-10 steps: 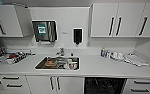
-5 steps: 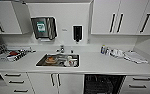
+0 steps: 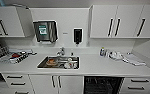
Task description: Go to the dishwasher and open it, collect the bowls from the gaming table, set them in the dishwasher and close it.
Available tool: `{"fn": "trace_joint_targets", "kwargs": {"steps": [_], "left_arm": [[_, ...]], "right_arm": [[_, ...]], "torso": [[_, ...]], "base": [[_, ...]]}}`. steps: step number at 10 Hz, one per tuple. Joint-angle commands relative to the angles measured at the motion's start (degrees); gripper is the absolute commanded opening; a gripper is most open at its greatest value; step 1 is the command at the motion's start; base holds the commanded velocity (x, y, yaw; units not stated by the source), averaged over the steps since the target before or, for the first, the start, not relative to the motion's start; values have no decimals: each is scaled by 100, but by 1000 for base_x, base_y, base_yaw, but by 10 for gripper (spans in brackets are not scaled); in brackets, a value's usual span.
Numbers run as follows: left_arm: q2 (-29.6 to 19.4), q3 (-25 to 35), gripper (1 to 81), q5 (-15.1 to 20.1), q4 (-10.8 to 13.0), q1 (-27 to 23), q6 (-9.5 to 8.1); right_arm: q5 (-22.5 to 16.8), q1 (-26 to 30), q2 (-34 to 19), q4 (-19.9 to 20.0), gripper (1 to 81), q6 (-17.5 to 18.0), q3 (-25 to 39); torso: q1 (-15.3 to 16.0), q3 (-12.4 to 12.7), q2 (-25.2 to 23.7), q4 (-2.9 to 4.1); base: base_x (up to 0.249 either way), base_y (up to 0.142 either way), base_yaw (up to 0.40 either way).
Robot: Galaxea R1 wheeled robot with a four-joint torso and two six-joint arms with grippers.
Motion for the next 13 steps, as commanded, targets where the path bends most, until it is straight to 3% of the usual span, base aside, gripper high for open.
{"fn": "trace_joint_targets", "kwargs": {"steps": [1,2,3,6,12,13], "left_arm": [[-67,-26,811,268,33,-270,18],[-67,-26,811,268,33,-270,18],[-67,-26,811,268,33,-270,18],[-58,-26,811,268,33,-261,18],[-49,-26,811,268,33,-252,18],[-49,-26,811,268,33,-252,18]], "right_arm": [[-328,281,-41,-42,811,-23,-3],[-328,290,-41,-42,811,-23,-12],[-337,290,-41,-50,811,-23,-12],[-328,290,-41,-50,811,-23,-12],[-293,290,-41,-77,811,-23,-4],[-293,281,-41,-77,811,-23,-12]], "torso": [[-356,545,553,0],[-487,746,752,0],[-623,393,957,0],[-922,629,1408,0],[-1727,649,2649,0],[-1869,1014,2865,0]], "base": [[0,0,0],[0,0,0],[0,0,0],[0,0,0],[0,0,0],[0,0,0]]}}
